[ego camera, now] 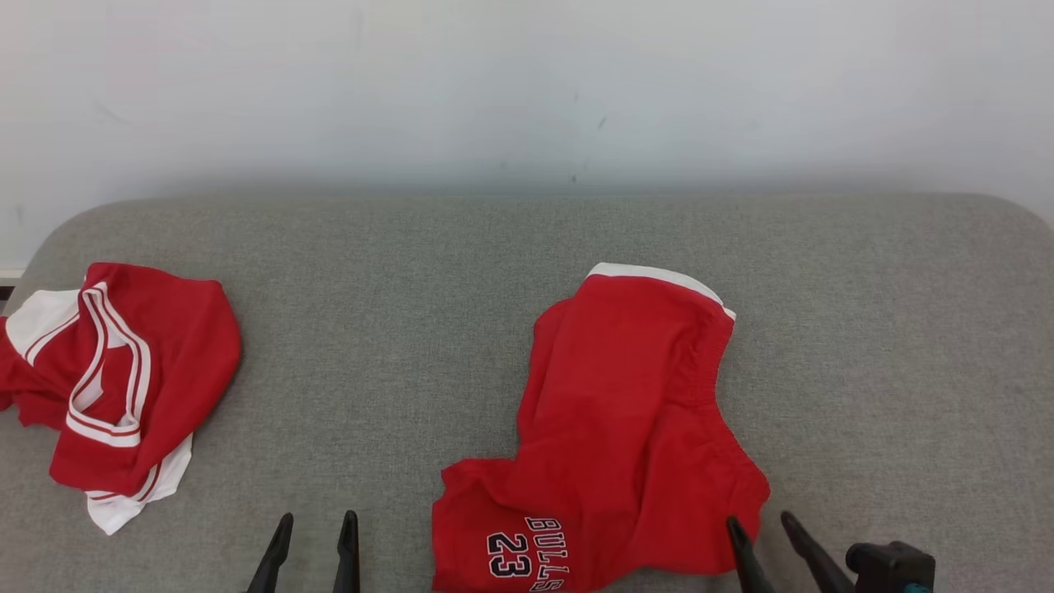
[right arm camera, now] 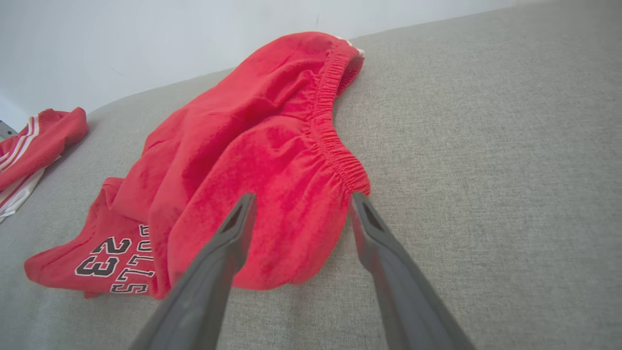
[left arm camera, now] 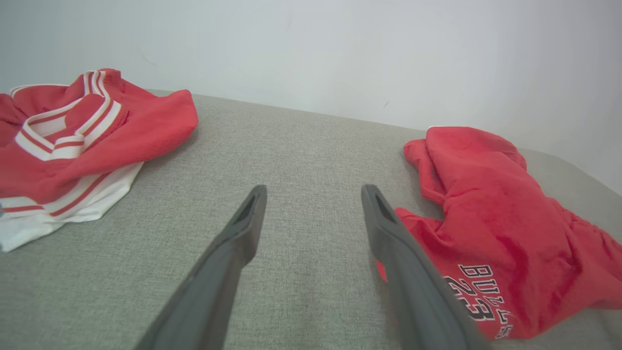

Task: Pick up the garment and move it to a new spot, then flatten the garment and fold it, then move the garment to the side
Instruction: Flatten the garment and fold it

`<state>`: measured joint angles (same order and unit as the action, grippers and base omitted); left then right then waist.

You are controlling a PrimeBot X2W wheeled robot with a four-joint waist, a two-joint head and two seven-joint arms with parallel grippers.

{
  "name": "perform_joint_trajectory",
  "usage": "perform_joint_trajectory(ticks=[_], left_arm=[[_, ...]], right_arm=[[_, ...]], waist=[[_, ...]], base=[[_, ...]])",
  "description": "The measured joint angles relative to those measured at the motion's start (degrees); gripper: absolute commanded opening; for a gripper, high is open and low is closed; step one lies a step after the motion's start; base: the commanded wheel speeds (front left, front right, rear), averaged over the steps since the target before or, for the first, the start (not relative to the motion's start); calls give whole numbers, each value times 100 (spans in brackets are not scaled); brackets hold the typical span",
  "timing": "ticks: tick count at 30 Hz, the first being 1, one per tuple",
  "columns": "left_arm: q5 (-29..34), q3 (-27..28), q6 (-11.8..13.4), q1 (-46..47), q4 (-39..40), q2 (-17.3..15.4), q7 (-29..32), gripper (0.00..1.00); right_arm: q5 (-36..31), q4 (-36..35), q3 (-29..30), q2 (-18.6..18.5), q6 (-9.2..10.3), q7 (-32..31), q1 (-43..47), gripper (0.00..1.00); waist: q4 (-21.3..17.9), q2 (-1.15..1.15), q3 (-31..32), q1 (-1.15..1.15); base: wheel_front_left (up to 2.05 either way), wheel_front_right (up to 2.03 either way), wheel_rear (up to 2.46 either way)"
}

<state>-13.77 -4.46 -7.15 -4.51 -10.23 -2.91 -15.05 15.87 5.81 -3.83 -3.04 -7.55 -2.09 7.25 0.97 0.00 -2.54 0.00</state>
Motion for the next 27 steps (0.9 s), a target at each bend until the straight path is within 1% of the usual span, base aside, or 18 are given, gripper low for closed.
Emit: perform_joint_trajectory(ticks=[2,7,10,16,20,23,24,25,26,27], left_arm=[[0,30,0,-1,5,-1,0,100],[-1,33,-1,-4,18,0,0,100],[-2,-1,-14,-2,14,0,0,100],[-2,-59,-25,85,-1,1,0,100],[-1,-80,-26,120,-2,1,0,100],[-3,-74,-26,122,0,0,0,100],[-5,-66,-26,122,3,0,0,100],[-11,-56,-26,121,7,0,0,100],[-12,-51,-26,119,9,0,0,100],[-12,-52,-26,116,8,0,0,100]], right_arm=[[-103,-104,66,-49,0,-53,-23,100],[-164,-80,212,-382,0,-144,-381,100],[-214,194,142,-621,0,-194,-681,100],[-69,916,-210,-937,0,-299,-1189,100],[78,1363,-392,-1053,0,-293,-1345,100],[193,1616,-516,-1068,0,-276,-1402,100],[245,1684,-555,-1069,0,-276,-1422,74],[280,1741,-599,-1070,0,-272,-1435,25],[292,1786,-646,-1072,0,-254,-1442,0],[316,1835,-679,-1079,0,-236,-1452,0]], waist=[[11,0,-1,0],[65,0,-6,0],[109,0,-26,0],[279,0,-93,0],[401,0,-149,0],[470,0,-190,0],[481,0,-202,0],[486,0,-213,0],[484,0,-219,0],[476,0,-221,0]], base=[[0,0,0],[0,0,0],[0,0,0],[0,0,0],[0,0,0],[0,0,0],[0,0,0],[0,0,0],[0,0,0],[0,0,0]])
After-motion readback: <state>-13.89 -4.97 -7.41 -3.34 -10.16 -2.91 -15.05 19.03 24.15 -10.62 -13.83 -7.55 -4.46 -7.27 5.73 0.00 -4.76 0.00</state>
